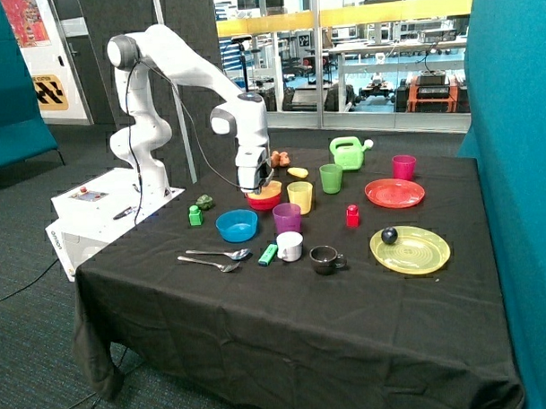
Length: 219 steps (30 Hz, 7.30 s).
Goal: Stack the bowls
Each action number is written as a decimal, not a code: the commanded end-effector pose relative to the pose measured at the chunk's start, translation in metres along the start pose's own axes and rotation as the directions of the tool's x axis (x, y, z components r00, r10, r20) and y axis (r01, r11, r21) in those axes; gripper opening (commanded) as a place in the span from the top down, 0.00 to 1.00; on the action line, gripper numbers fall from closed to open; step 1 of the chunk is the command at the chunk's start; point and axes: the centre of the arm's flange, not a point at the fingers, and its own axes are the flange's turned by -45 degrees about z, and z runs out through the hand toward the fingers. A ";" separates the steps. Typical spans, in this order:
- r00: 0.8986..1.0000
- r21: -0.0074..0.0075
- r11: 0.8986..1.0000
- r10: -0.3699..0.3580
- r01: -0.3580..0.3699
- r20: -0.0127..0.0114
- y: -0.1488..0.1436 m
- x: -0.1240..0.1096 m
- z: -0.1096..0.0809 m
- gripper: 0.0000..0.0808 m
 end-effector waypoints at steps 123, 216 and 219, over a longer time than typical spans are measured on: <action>0.978 -0.003 0.978 0.209 -0.209 -0.003 0.082 -0.040 0.012 0.49; 0.988 -0.003 0.988 0.157 -0.157 -0.003 0.052 -0.018 -0.002 1.00; 0.988 -0.003 0.988 0.152 -0.152 -0.003 0.048 -0.017 -0.007 1.00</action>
